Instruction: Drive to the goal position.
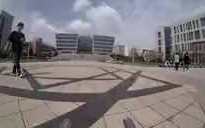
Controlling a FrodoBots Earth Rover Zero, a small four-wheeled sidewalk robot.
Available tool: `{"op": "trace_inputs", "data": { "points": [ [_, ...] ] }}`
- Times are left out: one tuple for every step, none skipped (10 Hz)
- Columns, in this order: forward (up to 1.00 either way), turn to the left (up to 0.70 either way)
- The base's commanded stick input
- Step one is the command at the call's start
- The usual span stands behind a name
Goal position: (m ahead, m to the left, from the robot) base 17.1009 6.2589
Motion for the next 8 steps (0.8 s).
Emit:
{"op": "trace_inputs", "data": {
  "points": [
    [1.00,-0.30],
    [0.11,-0.03],
    [0.00,0.00],
    [0.00,0.00],
    [0.00,0.00],
    [0.00,0.00],
    [0.00,0.00],
    [0.00,0.00]
  ]
}}
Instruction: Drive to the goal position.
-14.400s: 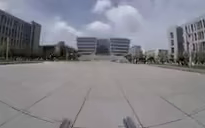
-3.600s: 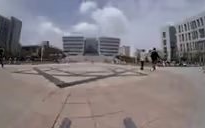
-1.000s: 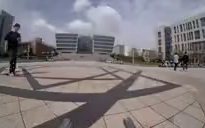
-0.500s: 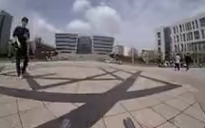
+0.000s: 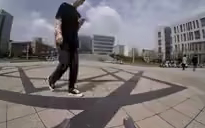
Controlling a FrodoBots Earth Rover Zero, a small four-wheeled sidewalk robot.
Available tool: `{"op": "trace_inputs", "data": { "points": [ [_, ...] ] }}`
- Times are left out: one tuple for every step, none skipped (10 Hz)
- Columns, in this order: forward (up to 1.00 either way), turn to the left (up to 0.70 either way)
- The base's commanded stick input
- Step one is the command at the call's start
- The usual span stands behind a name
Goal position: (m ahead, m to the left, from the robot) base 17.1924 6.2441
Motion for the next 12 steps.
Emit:
{"op": "trace_inputs", "data": {
  "points": [
    [0.00,0.00],
    [0.00,0.00],
    [0.00,0.00],
    [0.04,0.00],
    [1.00,0.00],
    [1.00,0.00],
    [1.00,0.00],
    [0.80,0.00],
    [0.43,0.00],
    [0.06,0.00],
    [0.00,0.00],
    [0.43,0.00]
  ]
}}
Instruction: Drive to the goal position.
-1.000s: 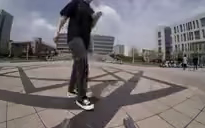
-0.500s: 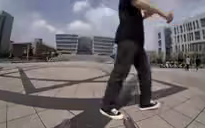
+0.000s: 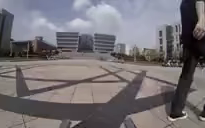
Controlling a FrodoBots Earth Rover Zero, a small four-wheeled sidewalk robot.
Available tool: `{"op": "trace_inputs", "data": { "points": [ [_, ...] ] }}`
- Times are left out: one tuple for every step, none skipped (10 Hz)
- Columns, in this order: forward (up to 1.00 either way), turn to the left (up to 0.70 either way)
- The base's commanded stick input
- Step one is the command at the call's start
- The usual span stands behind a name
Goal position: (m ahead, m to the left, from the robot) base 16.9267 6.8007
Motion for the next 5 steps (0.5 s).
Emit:
{"op": "trace_inputs", "data": {
  "points": [
    [1.00,0.00],
    [1.00,0.00],
    [1.00,0.00],
    [1.00,0.00],
    [1.00,0.00]
  ]
}}
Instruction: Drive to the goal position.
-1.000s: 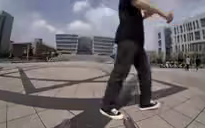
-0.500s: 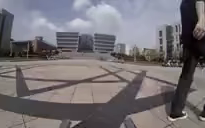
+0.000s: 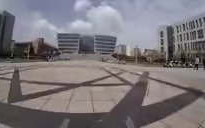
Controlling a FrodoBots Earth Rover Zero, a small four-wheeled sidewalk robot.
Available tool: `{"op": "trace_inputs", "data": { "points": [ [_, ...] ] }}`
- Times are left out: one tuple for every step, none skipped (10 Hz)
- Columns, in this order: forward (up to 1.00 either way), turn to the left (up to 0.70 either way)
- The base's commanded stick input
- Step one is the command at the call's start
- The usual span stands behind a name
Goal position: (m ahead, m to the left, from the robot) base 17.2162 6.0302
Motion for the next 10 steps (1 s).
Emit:
{"op": "trace_inputs", "data": {
  "points": [
    [1.00,0.00],
    [1.00,0.00],
    [1.00,0.00],
    [1.00,0.00],
    [1.00,0.00],
    [1.00,0.00],
    [1.00,0.00],
    [1.00,0.00],
    [1.00,0.00],
    [1.00,0.00]
  ]
}}
